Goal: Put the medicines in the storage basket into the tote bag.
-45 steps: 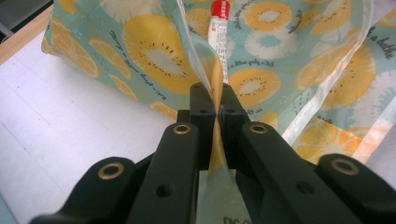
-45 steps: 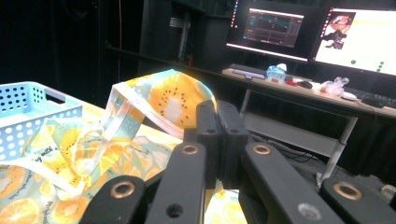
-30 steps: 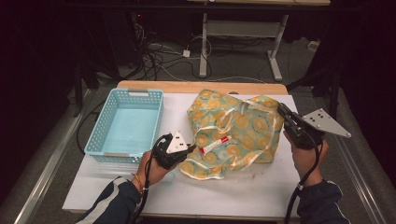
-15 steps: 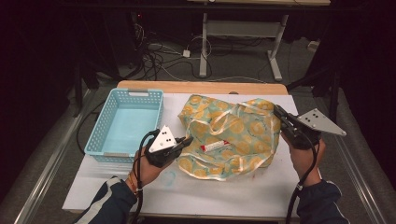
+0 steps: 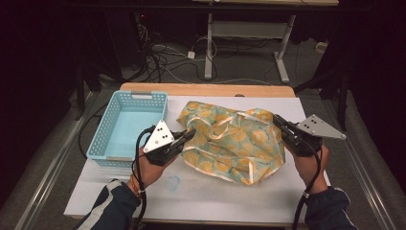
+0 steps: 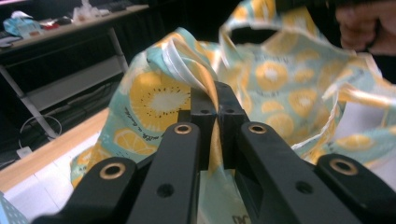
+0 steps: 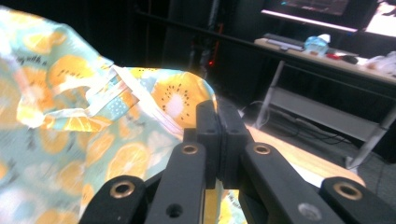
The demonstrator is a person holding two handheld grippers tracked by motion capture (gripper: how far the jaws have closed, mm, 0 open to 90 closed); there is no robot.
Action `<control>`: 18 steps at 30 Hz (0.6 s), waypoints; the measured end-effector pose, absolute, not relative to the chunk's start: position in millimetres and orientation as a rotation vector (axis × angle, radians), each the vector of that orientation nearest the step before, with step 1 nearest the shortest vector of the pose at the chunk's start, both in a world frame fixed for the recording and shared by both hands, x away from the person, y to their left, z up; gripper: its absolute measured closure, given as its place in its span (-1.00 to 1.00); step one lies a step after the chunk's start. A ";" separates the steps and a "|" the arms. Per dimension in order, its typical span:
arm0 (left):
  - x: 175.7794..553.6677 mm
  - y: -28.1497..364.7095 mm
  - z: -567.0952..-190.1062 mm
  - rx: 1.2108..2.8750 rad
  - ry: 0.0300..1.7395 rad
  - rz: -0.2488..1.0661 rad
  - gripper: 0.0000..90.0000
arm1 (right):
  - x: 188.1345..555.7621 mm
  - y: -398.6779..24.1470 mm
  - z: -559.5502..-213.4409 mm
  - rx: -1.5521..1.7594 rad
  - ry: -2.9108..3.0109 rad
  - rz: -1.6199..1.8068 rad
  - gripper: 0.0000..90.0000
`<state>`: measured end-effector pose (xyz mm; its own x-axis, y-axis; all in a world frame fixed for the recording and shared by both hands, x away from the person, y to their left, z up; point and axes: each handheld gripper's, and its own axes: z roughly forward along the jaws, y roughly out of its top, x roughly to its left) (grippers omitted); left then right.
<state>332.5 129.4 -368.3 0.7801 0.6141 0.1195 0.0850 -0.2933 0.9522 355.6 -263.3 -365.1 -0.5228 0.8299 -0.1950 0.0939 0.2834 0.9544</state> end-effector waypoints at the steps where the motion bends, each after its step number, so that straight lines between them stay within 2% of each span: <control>1: 332.5 131.2 -366.4 1.806 0.540 0.574 0.93 | 354.4 -263.4 -365.9 0.832 1.843 1.289 0.99; 6: 333.7 138.5 -364.9 1.794 0.581 0.577 0.93 | 346.9 -265.9 -369.2 0.825 1.879 1.309 0.99; 18: 337.9 132.9 -386.8 1.901 0.607 0.609 0.92 | 337.1 -254.6 -391.0 0.788 1.992 1.259 0.96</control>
